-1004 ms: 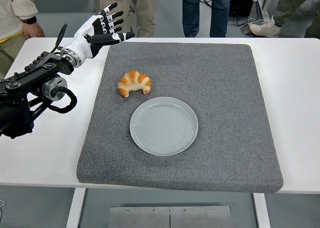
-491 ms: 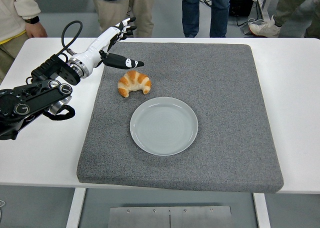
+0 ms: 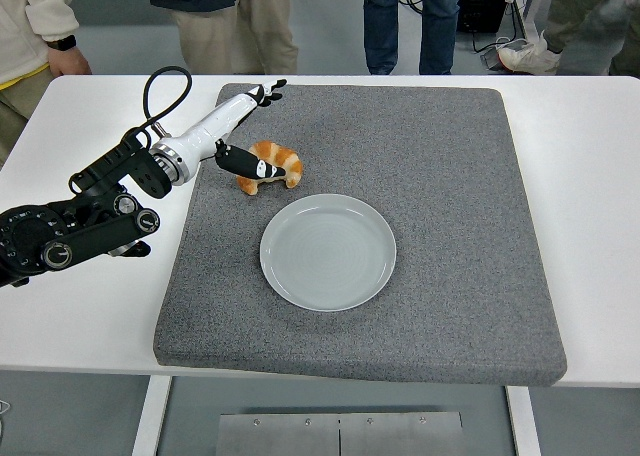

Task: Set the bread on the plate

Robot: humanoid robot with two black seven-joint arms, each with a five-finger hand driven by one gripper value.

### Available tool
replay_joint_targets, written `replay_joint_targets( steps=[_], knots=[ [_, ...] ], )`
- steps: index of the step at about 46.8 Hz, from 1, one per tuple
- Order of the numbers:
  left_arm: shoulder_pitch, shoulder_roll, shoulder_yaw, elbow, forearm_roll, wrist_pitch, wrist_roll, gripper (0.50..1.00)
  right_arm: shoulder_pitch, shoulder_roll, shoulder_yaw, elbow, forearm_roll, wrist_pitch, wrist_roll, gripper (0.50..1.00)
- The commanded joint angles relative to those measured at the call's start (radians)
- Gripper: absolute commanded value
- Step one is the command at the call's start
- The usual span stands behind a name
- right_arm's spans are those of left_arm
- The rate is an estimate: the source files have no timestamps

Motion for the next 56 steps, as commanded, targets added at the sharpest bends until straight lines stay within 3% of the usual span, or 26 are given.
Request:
replay_joint_targets(
  steps=[1, 11, 39, 56],
  knots=[
    [-0.014, -0.004, 0.035, 0.007, 0.01, 0.003, 0.011, 0.957, 0.0, 0.0, 0.0, 0.0, 0.0, 0.0, 0.0, 1.0],
    [-0.051, -0.058, 0.111, 0.112, 0.011, 0.003, 0.009, 0.955, 0.0, 0.0, 0.0, 0.0, 0.0, 0.0, 0.0, 1.0],
    [-0.051, -0.133, 0.148, 0.216, 0.014, 0.011, 0.009, 0.957, 0.0, 0.0, 0.0, 0.0, 0.0, 0.0, 0.0, 1.0],
    [-0.049, -0.136, 0.168, 0.254, 0.014, 0.023, 0.008, 0.957, 0.0, 0.0, 0.0, 0.0, 0.0, 0.001, 0.0, 1.0]
  ],
)
